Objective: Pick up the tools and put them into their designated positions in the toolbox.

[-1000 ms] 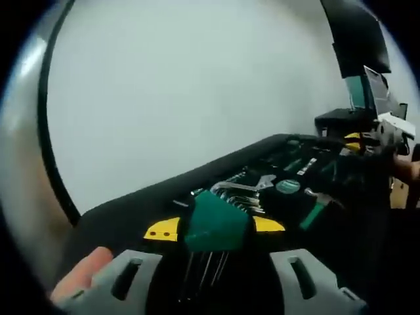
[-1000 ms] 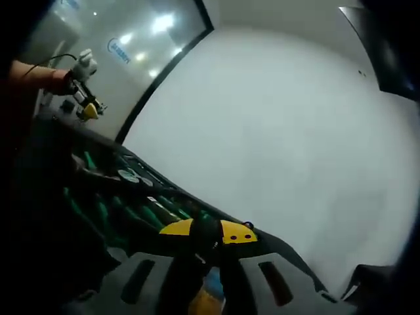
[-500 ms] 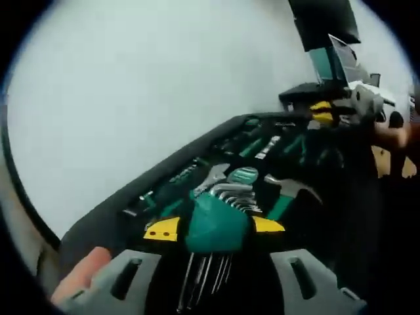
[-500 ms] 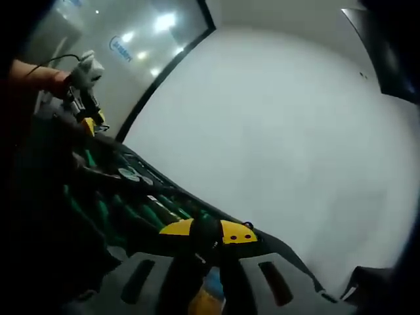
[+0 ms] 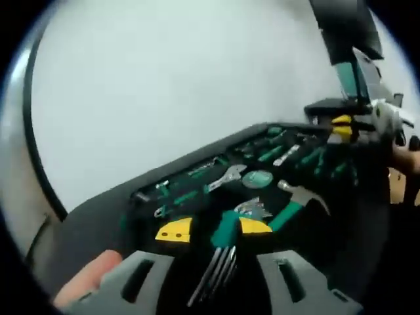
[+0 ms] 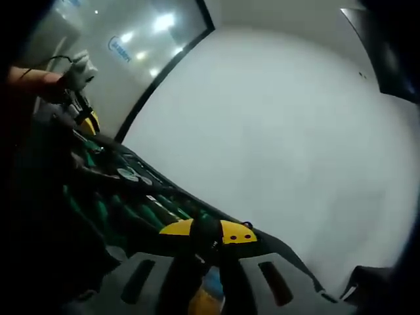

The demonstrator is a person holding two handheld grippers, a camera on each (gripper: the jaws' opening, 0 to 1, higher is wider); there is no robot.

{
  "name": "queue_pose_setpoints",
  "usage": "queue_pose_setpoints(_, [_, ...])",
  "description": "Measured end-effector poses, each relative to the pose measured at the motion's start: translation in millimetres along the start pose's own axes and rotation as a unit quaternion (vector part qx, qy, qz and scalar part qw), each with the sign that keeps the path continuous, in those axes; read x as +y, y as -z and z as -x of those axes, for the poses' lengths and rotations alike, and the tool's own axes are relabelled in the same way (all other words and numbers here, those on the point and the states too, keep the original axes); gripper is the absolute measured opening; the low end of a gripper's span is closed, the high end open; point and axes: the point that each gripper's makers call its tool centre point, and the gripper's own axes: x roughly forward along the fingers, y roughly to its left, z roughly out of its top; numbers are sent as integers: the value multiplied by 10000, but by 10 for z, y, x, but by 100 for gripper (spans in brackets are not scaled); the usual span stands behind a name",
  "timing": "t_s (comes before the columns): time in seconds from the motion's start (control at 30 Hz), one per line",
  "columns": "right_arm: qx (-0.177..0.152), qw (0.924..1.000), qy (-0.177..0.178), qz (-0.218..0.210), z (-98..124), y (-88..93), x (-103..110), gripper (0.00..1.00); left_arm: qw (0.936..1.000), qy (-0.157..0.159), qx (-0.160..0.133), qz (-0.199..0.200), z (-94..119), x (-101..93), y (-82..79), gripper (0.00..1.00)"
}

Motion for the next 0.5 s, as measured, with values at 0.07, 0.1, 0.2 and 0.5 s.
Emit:
queue_pose_setpoints(0.07, [3,10000,-1,6,1,1,1,12,9996,-4,-68,285,43,-35,29,16])
queue_pose_setpoints(0.1, [4,10000,-1,4,1,1,1,12,9995,15,-98,295,77,-49,52,17])
queue_pose_setpoints(0.2, [8,10000,-6,3,1,2,3,12,9995,2,-252,191,228,-56,116,18])
queue_pose_setpoints(0.5, [-537,9956,-419,-644,17,-363,109,4,9990,-162,-324,244,298,74,288,18])
